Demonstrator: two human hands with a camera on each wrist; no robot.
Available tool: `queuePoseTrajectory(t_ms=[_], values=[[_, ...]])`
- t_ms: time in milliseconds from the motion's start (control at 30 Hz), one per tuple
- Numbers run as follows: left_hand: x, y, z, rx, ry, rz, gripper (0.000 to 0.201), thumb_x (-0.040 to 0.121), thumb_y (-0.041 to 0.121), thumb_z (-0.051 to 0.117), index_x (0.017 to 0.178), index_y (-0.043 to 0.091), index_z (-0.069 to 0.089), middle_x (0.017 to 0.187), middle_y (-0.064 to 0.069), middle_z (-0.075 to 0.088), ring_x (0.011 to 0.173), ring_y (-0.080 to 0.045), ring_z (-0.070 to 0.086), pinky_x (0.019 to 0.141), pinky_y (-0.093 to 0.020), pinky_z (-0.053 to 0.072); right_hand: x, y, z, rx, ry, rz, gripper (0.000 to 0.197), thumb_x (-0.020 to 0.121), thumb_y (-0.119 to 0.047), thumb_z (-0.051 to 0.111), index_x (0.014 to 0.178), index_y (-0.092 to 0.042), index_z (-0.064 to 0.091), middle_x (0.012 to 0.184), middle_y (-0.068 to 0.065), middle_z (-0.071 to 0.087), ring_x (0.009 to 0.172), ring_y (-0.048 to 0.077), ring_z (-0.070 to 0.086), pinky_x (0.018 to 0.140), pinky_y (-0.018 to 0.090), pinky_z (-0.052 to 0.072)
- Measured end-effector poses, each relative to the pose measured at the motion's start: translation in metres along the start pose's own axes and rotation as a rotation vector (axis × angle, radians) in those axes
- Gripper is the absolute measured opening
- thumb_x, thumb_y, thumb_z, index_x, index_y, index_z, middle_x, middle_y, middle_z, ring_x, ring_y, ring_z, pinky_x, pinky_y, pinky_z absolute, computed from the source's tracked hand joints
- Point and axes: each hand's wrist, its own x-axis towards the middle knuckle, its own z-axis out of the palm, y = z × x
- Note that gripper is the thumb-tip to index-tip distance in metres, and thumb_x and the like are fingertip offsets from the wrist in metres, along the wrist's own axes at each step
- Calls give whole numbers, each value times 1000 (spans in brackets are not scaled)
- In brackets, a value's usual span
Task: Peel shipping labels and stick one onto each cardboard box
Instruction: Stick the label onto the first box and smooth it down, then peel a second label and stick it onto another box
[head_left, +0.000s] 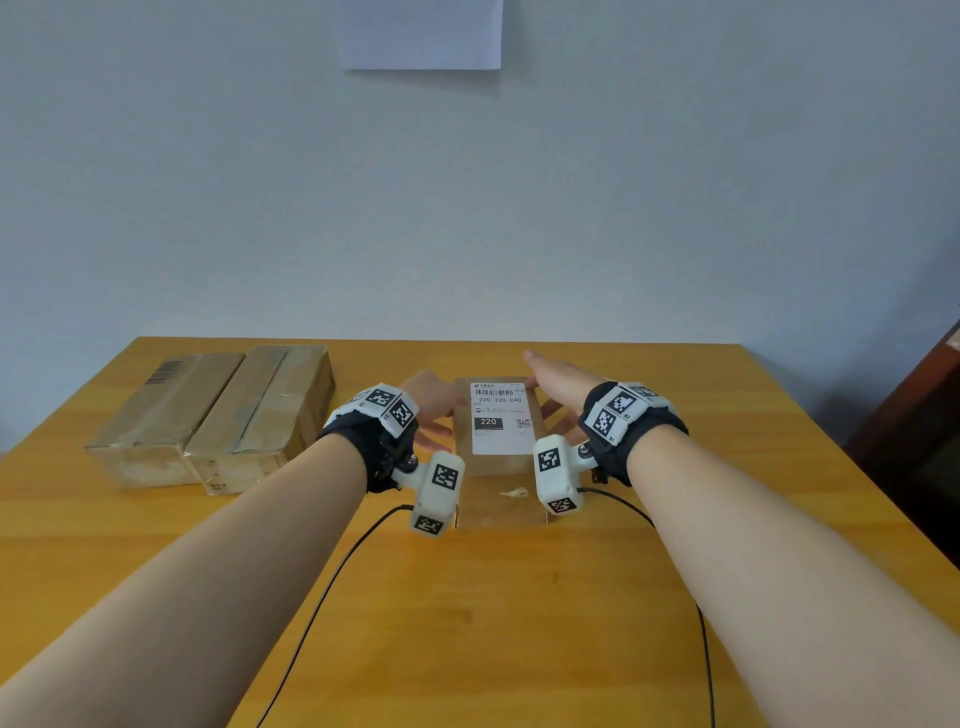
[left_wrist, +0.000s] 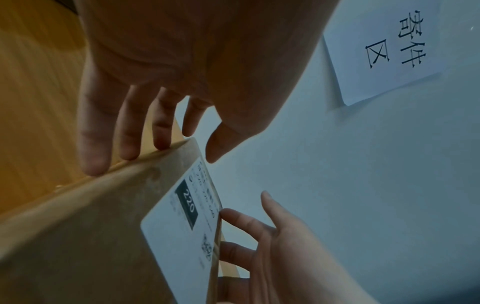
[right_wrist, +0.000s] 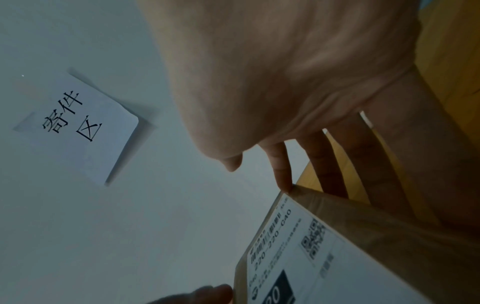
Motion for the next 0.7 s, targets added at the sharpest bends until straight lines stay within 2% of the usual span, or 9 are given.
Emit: queuePoseTrajectory(t_ms=[67, 133, 233, 333, 433, 533, 600, 633, 700], values=[[1, 4, 4, -23, -2, 26, 16, 99, 24, 60, 105, 12, 69, 106, -5, 73, 88, -26, 71, 76, -44, 64, 4, 0, -2, -24, 23, -26, 78, 100, -73, 19, 146, -18, 49, 133, 16, 64, 111, 38, 68, 95, 50, 55], [5, 9, 11, -68, 20, 60, 20, 101, 24, 58, 115, 14, 66, 106, -3, 72, 91, -25, 70, 77, -42, 63, 7, 1, -4, -10, 58, -53, 77, 103, -70, 18, 139, -12, 55, 129, 16, 65, 114, 36, 65, 104, 51, 51], [17, 15, 24, -204, 34, 96, 45, 102, 20, 60, 145, 12, 49, 110, -4, 69, 104, -25, 67, 91, -45, 59, 15, 4, -9, 117, 117, -117, 69, 106, -62, 23, 130, -9, 61, 120, 17, 69, 111, 35, 67, 103, 51, 52], [29, 20, 34, -279, 71, 143, 54, 102, 17, 61, 151, 11, 41, 96, 3, 63, 88, -14, 63, 101, -45, 54, 29, 13, -14, 250, 148, -142, 73, 97, -67, 34, 140, -13, 54, 129, 14, 67, 116, 33, 66, 103, 55, 52], [38, 24, 40, -271, 115, 186, 53, 101, 20, 61, 151, 12, 44, 94, 5, 61, 83, -9, 58, 103, -43, 53, 32, 22, -27, 281, 187, -147, 56, 104, -52, 40, 142, -12, 51, 128, 16, 65, 115, 36, 66, 103, 54, 54], [44, 27, 44, -243, 117, 185, 53, 100, 20, 60, 150, 13, 44, 100, 2, 64, 90, -12, 61, 104, -48, 53, 41, 33, -47, 130, 257, -124, 46, 106, -34, 46, 135, 1, 58, 124, 24, 67, 94, 32, 65, 86, 38, 52], [45, 30, 46, -199, 157, 177, 54, 100, 22, 60, 151, 15, 44, 115, -5, 67, 101, -21, 65, 103, -51, 54, 48, 43, -59, -42, 262, -61, 34, 104, -25, 51, 120, 2, 63, 115, 20, 68, 82, 25, 59, 73, 31, 46], [44, 33, 48, -173, 183, 164, 55, 99, 23, 60, 151, 16, 44, 124, -8, 66, 108, -25, 65, 101, -51, 55, 51, 50, -66, -134, 262, -23, 28, 103, -24, 53, 114, 1, 62, 112, 17, 66, 79, 24, 59, 68, 31, 45], [44, 37, 53, -94, 227, 148, 56, 99, 23, 60, 152, 15, 42, 132, -10, 63, 108, -26, 63, 97, -43, 56, 52, 69, -75, -303, 257, 59, 29, 102, -27, 57, 119, -4, 58, 109, 13, 63, 82, 25, 59, 69, 32, 46]])
